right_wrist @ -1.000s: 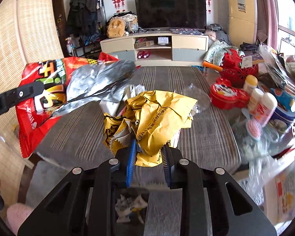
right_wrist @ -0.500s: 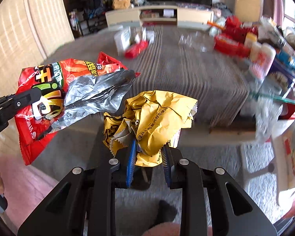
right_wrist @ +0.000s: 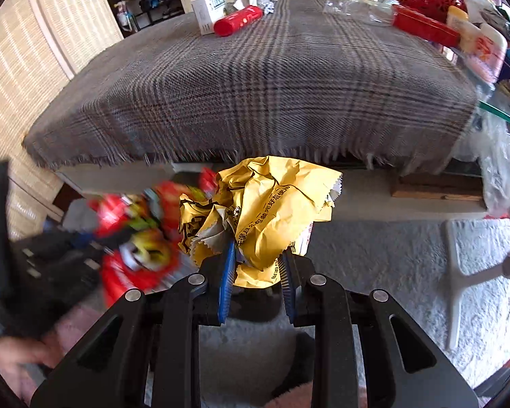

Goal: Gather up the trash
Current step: 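Lower the red bag and yellow wrapper into the grey bin and release both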

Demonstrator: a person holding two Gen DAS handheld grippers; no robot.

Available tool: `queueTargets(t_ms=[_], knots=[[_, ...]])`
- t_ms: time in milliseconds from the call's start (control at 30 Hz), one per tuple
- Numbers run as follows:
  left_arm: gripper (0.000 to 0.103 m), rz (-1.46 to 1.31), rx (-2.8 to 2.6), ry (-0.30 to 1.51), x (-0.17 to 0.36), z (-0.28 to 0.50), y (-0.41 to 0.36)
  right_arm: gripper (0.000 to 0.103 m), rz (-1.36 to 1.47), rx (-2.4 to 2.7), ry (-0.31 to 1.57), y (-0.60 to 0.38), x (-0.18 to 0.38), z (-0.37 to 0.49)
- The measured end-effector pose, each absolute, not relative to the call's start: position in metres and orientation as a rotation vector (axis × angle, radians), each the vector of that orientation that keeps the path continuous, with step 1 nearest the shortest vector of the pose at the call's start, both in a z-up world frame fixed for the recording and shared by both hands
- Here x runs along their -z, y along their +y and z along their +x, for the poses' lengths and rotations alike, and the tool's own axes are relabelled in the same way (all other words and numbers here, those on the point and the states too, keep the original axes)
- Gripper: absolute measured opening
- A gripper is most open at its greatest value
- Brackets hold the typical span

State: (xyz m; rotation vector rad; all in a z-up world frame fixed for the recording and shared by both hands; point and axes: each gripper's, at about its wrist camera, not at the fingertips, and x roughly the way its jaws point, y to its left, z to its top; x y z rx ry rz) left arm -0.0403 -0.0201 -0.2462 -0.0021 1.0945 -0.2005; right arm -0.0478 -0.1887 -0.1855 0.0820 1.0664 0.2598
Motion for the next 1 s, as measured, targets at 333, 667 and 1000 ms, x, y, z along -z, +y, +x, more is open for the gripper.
queueTargets(t_ms=[333, 667, 1000], knots=[[0.020, -0.027, 0.210, 1.187, 0.300, -0.013, -0.021, 0.026, 0.061, -0.282, 1.193, -0.165, 0.242, -0.006], [0.049, -0.032, 0.215, 1.194, 0.308, -0.010, -0.025, 0.034, 0.134, -0.319, 1.237, -0.161, 0.267, 0.008], [0.064, -0.009, 0.184, 1.113, 0.275, -0.033, -0.006, 0.057, 0.160, -0.327, 1.155, -0.164, 0.232, -0.001]])
